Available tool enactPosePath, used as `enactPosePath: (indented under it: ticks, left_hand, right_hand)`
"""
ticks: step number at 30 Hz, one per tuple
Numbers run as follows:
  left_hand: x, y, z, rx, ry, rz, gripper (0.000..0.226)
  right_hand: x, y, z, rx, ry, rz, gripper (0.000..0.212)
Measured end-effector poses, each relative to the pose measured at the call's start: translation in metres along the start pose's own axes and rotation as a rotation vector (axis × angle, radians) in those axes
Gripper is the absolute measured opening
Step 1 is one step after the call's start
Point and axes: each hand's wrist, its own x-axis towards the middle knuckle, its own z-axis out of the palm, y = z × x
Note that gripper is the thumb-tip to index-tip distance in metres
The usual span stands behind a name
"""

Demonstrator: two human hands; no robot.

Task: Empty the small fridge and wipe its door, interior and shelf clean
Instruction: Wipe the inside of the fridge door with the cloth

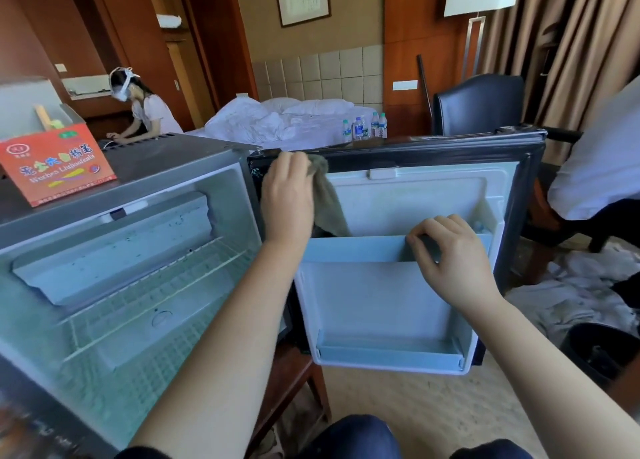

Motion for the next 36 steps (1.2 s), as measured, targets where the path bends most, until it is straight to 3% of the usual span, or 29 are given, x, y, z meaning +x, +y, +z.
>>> enactPosePath:
  ticks: [8, 13, 18, 20, 24, 31, 36]
  left_hand:
    - [0.002, -0.017, -0.023, -0.099, 0.01, -0.226, 0.007]
    - [0.015, 0.031, -0.003, -0.22, -0.114, -0.032, 0.011]
    - [0.013, 0.008, 0.002, 0.037, -0.118, 0.251, 0.022]
    - [0.013, -0.016, -0.006, 0.101, -0.106, 0.284, 0.022]
    - [0.005, -0.053, -0.026, 0.16, -0.106, 0.179, 0.019]
    - [0.004, -0.054, -0.037, -0.084, -0.102, -0.152, 0.007]
    - [0.025, -0.018, -0.026, -0.171, -0.124, -0.015, 0.012]
  right_hand:
    - [0.001, 0.0, 0.001, -0.012, 0.009, -0.017, 0.008]
    - [0.009, 0.01, 0.004, 0.013, -0.013, -0.01, 0.011]
    - [0.022, 0.025, 0.002, 0.071, -0.069, -0.013, 0.014]
    - [0.026, 0.029, 0.003, 0.083, -0.08, -0.01, 0.015]
    - [0.027, 0.029, 0.007, 0.093, -0.042, -0.003, 0.012]
    - [0.02, 0.026, 0.009, 0.086, -0.015, -0.011, 0.015]
    - [0.02, 0.023, 0.011, 0.072, -0.005, 0.005, 0.014]
